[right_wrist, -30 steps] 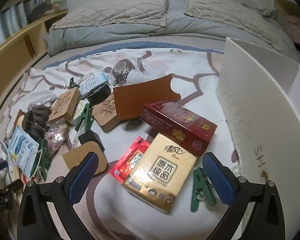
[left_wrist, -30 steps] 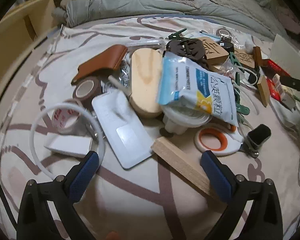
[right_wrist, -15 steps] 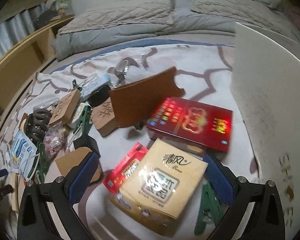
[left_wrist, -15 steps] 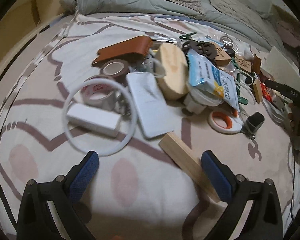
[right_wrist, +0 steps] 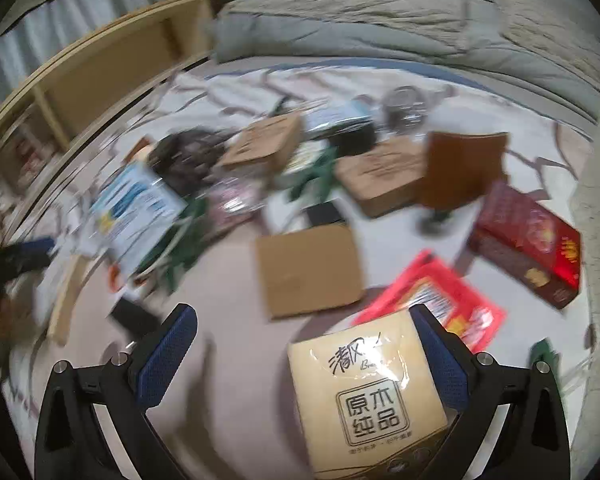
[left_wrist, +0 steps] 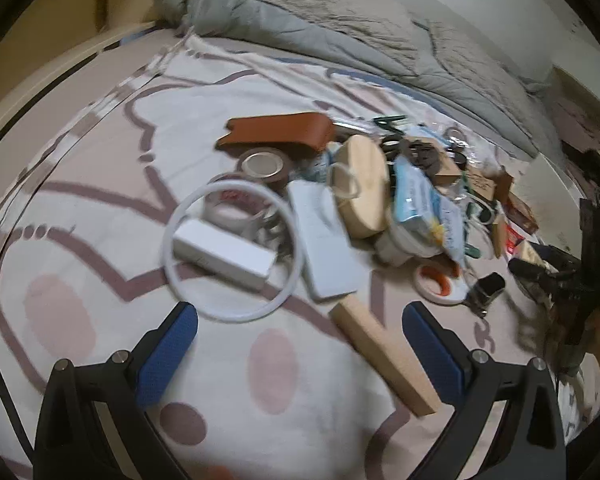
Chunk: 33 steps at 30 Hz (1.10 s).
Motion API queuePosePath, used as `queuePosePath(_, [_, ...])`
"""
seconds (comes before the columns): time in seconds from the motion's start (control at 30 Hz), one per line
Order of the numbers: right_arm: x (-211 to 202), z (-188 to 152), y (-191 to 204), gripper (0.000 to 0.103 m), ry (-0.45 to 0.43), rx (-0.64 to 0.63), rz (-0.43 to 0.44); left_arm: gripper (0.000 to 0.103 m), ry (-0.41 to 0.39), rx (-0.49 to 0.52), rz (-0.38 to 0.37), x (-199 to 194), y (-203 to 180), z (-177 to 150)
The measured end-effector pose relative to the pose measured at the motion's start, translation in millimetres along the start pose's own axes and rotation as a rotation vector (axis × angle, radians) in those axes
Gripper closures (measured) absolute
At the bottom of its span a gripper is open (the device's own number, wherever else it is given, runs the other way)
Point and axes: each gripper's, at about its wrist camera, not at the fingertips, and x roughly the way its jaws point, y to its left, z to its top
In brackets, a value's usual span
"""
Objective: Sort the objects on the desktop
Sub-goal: 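Drag the tissue pack clear with the right gripper while the left gripper grasps the wooden stick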
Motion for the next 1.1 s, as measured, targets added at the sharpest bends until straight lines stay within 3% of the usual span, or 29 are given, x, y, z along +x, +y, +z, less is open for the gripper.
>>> queuePosePath(0.1, [1, -8, 12, 0.0, 0.041, -0.009, 0.057, 0.0, -0.002, 0.049, -0.031, 2, -11, 2])
queuePosePath(0.37, [-2, -22, 42, 0.0, 0.096, -0.083, 0.101, 0.0, 0.039, 0.123, -0.136, 20, -30, 5])
queuePosePath(0.6, [-9, -41, 61, 0.0, 0.129, -0.125, 0.096, 0.0, 0.097, 0.168, -0.232, 35, -45, 7])
queuePosePath(0.7, [-13, -45, 65, 0.0, 0.144, -0.12, 0.105, 0.0, 0.137, 0.173, -0.258, 42, -48, 6])
queuePosePath(0.9, [-23, -53, 70, 0.0, 0.168, -0.105, 0.125, 0.0, 0.131, 0.182, -0.285, 35, -51, 3])
queuePosePath(1.1, [-32, -63, 65, 0.0, 0.158, -0.044, 0.152, 0.0, 0.184, 0.133, -0.384, 30, -55, -7])
